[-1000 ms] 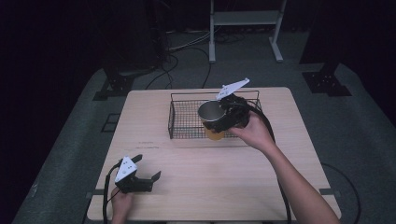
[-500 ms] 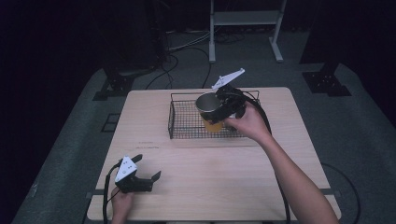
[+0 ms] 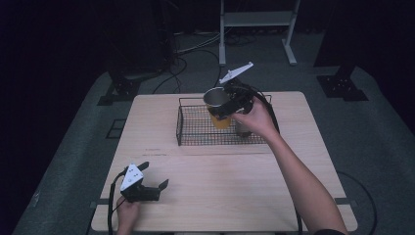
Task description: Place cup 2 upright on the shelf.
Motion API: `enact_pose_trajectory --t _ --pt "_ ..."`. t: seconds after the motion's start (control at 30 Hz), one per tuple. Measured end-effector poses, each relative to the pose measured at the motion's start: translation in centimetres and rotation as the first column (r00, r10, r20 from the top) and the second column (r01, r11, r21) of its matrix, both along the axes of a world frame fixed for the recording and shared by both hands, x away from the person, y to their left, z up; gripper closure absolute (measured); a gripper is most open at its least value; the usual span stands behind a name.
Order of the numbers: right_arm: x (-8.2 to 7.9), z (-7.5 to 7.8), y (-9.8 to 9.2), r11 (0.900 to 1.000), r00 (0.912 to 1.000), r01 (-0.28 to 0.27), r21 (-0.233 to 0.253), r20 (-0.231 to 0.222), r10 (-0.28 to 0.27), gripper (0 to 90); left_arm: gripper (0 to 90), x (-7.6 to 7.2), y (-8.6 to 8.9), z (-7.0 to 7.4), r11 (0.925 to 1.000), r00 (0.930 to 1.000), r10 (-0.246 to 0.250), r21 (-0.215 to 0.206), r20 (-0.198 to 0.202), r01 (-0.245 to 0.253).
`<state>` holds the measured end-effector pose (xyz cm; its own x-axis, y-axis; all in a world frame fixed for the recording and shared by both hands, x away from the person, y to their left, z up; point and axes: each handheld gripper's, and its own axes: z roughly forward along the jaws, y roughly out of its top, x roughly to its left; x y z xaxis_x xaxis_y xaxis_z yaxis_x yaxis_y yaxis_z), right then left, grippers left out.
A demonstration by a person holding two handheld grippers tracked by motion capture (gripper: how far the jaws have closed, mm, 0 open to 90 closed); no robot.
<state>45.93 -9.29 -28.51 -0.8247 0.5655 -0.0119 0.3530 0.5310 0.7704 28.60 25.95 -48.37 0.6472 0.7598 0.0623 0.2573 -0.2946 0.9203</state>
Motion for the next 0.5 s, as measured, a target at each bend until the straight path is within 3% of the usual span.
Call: enact_pose_trajectory --t 0.17,0.5 --pt "1.1 -0.4 0.6 1.000 0.9998 0.017 -0.003 0.004 -0.017 12.6 0.0 -0.1 0.0 0.0 1.0000 1.0000 0.001 -0.002 -0.002 -0.001" --pt "2.9 -1.9 1.1 0.999 0.9985 0.046 0.014 -0.030 -0.046 12.6 0.0 -0.1 0.0 0.0 1.0000 1.0000 -0.001 -0.003 0.000 0.001"
